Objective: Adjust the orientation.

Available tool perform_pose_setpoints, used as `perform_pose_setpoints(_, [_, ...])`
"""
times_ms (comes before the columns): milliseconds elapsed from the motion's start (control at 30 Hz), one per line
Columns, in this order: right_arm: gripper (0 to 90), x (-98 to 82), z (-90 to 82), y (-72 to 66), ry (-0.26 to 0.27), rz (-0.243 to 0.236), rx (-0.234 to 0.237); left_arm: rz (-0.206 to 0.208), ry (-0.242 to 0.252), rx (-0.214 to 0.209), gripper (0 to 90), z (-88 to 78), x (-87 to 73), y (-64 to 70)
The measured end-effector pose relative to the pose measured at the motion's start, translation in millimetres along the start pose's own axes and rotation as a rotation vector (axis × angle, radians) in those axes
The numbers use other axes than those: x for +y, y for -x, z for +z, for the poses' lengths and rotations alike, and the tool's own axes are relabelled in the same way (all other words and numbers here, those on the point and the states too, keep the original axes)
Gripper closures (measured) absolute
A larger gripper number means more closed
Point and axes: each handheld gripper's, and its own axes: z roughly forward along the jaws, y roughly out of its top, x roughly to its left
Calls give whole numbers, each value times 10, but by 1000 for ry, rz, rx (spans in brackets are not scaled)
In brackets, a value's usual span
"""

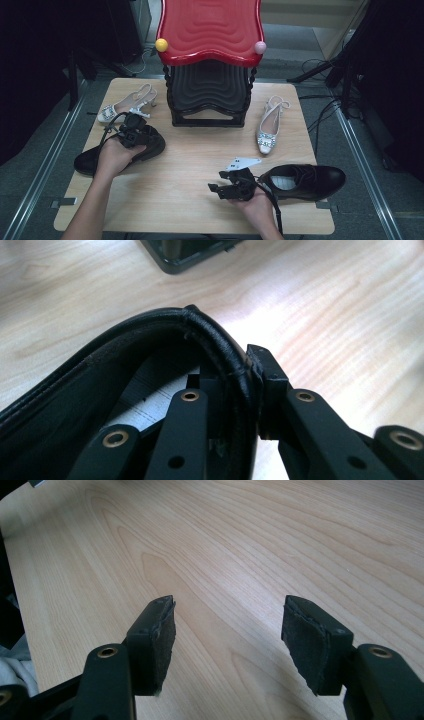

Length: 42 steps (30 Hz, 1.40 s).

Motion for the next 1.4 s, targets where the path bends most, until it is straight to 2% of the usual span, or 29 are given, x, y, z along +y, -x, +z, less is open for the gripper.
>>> perform_pose_setpoints(67, [398,4,1,-1,0,-3,2,2,2,-8,799,-33,-9,9])
perform_pose_setpoints(167, [401,35,31,-8,-5,-11,13,36,15,36,807,-172,-39,124])
perform_pose_setpoints(267, [401,53,51,-9,-7,-16,18,42,23,44,809,-222,-53,164])
perform_pose_setpoints(333, [401,91,82,-16,-13,-28,26,67,36,80,813,-305,-66,275])
perform_pose_setpoints(367, [401,101,91,-16,-13,-32,29,67,36,80,815,-305,-66,275])
perform_pose_setpoints(400, [402,109,98,-16,-12,-34,30,94,31,72,816,-357,-63,355])
perform_pose_setpoints(433, [403,117,101,-17,-15,-35,31,94,31,72,816,-357,-63,355])
perform_pose_setpoints(500, [405,128,104,-15,-14,-37,32,123,35,63,816,-409,-48,488])
perform_pose_setpoints(533, [405,128,104,-15,-14,-37,32,123,35,63,816,-409,-48,488])
perform_pose_setpoints(567, [405,142,98,-7,-7,-35,33,141,36,58,816,-414,-34,592])
perform_pose_setpoints(700, [405,148,61,12,7,-22,35,166,25,44,813,-346,0,738])
perform_pose_setpoints(767, [405,145,44,21,11,-21,32,163,22,40,813,-318,9,758])
perform_pose_setpoints(800, [405,141,19,47,22,-17,28,172,-1,32,813,-261,26,791])
perform_pose_setpoints(933, [405,135,1,90,28,-2,21,188,-25,23,812,-169,45,863])
perform_pose_setpoints(1000, [405,125,-22,125,29,13,13,201,-28,17,813,-127,54,914])
perform_pose_setpoints(1033, [405,120,-37,134,33,15,8,214,-30,6,812,-84,70,983])
perform_pose_setpoints(1133, [406,107,-68,144,44,25,3,218,-32,-6,810,-28,98,1059])
perform_pose_setpoints(1200, [407,90,-80,149,43,25,-2,229,-44,-16,810,-1,111,1092])
perform_pose_setpoints(1233, [407,82,-85,149,45,29,-5,243,-51,-24,810,44,130,1158])
perform_pose_setpoints(1400, [415,48,-126,169,49,40,-15,273,-54,-38,810,118,175,1289])
